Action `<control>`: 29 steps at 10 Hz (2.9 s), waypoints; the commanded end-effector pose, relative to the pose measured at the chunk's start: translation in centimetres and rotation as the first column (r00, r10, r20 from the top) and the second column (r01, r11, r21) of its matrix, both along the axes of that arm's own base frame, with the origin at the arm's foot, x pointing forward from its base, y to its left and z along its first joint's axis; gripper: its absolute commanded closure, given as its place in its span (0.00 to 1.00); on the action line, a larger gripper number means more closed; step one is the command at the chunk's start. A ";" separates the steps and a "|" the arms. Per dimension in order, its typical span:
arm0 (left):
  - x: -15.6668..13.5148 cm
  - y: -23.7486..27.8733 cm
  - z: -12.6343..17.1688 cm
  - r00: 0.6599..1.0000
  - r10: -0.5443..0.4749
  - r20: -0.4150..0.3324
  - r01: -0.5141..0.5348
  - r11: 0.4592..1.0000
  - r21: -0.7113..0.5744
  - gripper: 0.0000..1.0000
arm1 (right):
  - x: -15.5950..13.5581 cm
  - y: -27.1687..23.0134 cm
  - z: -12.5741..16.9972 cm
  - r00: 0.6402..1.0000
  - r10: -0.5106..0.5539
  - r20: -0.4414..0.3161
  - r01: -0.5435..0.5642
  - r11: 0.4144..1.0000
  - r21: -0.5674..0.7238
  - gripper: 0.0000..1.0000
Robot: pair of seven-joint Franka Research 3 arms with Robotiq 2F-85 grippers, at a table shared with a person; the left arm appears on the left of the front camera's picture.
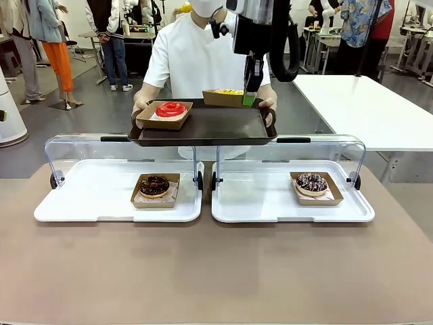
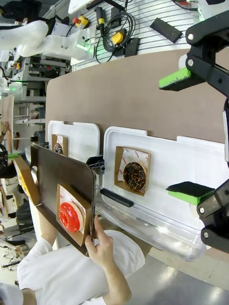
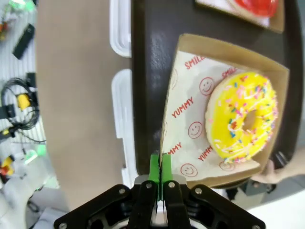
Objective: Provide the desired donut to the person.
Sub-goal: Place the picked Paper togo box onto the Handle tray extended by the person.
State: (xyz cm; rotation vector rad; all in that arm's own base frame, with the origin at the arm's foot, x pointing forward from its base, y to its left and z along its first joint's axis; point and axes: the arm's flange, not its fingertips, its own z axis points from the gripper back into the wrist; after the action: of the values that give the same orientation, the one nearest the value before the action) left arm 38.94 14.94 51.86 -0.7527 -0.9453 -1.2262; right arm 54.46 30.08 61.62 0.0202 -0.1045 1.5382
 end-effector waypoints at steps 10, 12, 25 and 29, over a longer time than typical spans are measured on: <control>0.1 0.0 0.2 1.000 0.003 0.016 -0.003 1.000 -0.018 0.00 | 3.3 -0.1 -1.0 0.996 0.082 -0.031 -0.083 0.997 -0.007 0.98; 0.1 0.0 0.2 1.000 0.003 0.016 -0.003 1.000 -0.018 0.00 | 3.8 -0.4 -1.2 0.992 0.122 -0.026 -0.122 0.992 -0.009 0.98; 0.1 0.0 0.2 1.000 0.003 0.016 -0.003 1.000 -0.018 0.00 | 7.7 -1.2 -3.3 0.990 0.090 -0.106 -0.088 0.996 0.026 0.78; 0.1 0.0 0.2 1.000 0.003 0.016 -0.003 1.000 -0.018 0.00 | 7.5 -1.1 -3.3 0.989 0.098 -0.112 -0.096 0.995 0.024 0.55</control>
State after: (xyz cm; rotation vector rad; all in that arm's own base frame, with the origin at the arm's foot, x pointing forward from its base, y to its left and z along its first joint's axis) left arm 38.94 14.94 51.85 -0.7527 -0.9452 -1.2261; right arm 61.04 28.66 57.54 0.0920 -0.0307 1.6195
